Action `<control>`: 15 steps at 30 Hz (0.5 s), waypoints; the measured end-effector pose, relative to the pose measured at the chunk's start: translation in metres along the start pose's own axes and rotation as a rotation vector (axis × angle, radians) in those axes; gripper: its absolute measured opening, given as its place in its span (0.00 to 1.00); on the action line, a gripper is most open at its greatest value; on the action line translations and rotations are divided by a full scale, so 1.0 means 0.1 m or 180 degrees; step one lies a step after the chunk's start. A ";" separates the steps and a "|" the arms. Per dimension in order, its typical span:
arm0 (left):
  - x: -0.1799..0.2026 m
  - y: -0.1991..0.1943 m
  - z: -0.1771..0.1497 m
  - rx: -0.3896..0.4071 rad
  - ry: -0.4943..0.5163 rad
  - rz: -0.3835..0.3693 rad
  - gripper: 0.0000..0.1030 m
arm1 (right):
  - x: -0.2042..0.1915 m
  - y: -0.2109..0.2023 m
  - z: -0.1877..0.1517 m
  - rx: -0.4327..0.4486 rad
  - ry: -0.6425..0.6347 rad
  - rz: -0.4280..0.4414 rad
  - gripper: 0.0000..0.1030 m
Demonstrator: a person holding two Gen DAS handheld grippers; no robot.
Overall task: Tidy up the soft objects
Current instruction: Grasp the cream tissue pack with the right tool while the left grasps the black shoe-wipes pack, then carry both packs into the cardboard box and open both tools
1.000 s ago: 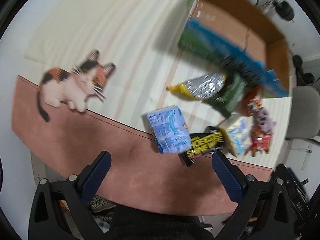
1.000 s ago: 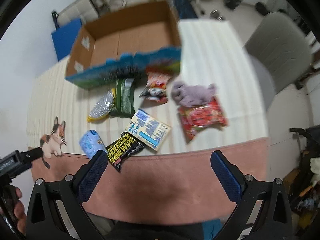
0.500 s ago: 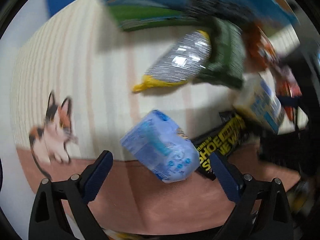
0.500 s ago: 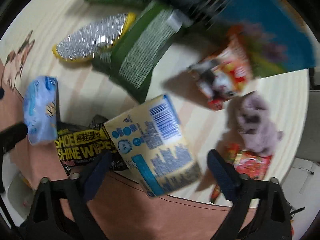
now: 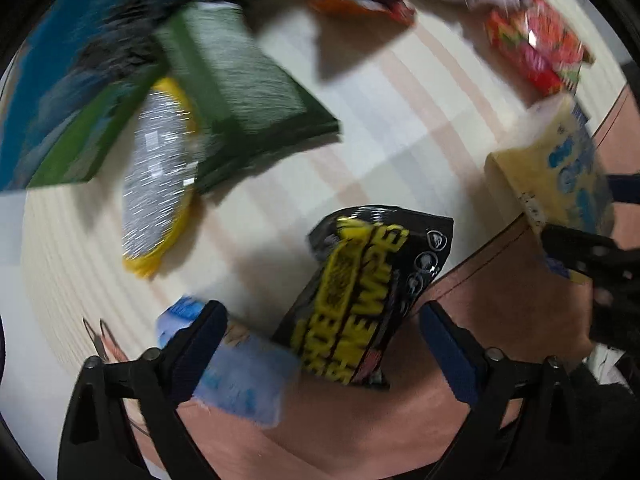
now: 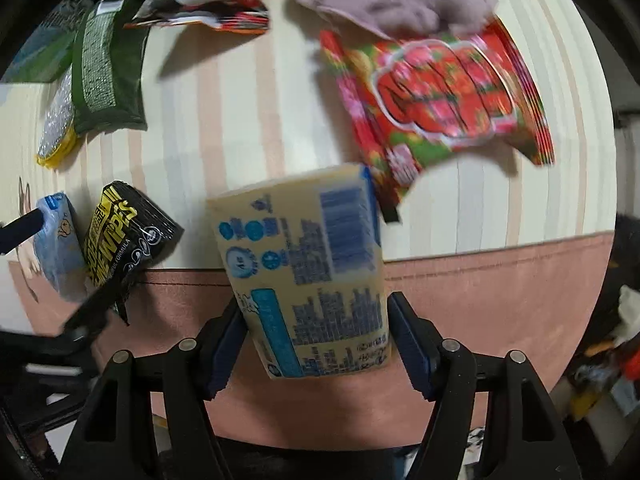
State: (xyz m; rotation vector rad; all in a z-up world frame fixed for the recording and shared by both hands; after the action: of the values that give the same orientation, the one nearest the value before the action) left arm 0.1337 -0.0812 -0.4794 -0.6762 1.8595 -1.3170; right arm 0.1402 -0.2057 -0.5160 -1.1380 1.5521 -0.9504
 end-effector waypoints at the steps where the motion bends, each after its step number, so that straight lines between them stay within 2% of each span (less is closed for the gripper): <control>1: 0.05 0.03 -0.01 -0.0046 0.0008 -0.0033 0.71 | 0.01 0.01 0.00 0.0048 0.0019 0.0021 0.71; 2: 0.08 0.06 -0.03 -0.0110 -0.0028 -0.0084 0.50 | 0.03 0.01 -0.02 0.0079 0.0034 0.0030 0.72; 4: 0.07 0.09 -0.08 -0.0225 -0.0265 -0.0162 0.47 | 0.07 0.00 -0.03 0.0116 0.0064 0.0037 0.72; 7: -0.02 0.11 -0.23 -0.0466 -0.0836 -0.0596 0.46 | 0.09 -0.01 -0.02 0.0152 0.0084 -0.0017 0.70; 8: -0.05 0.14 -0.29 -0.0537 -0.1067 -0.0788 0.48 | 0.10 0.01 -0.04 0.0141 0.0114 -0.0027 0.69; 10: -0.13 0.19 -0.40 -0.0608 -0.1345 -0.0928 0.50 | 0.03 0.15 -0.16 0.0066 0.0178 0.0102 0.68; 11: -0.12 0.24 -0.47 -0.0680 -0.1428 -0.1003 0.53 | 0.01 0.15 -0.21 0.0029 0.0204 0.0176 0.68; 13: -0.14 0.23 -0.52 -0.0627 -0.1438 -0.1106 0.57 | 0.01 0.17 -0.25 0.0044 0.0218 0.0161 0.70; 15: -0.10 0.23 -0.63 -0.0604 -0.1376 -0.1071 0.57 | 0.03 0.17 -0.26 0.0125 0.0202 0.0074 0.75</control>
State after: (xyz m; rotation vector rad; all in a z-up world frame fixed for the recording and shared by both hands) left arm 0.0880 -0.0313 -0.4861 -1.3086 1.5675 -1.0876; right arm 0.1107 -0.2025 -0.5262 -1.0693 1.5875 -1.0058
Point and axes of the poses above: each gripper's, at about its wrist camera, not at the fingertips, and y roughly the way its jaws point, x to its right, z to its top, the point moved 7 cm from there along y, roughly the way its jaws point, and after that the axes turned 10 degrees about z, right-handed, at the moved point
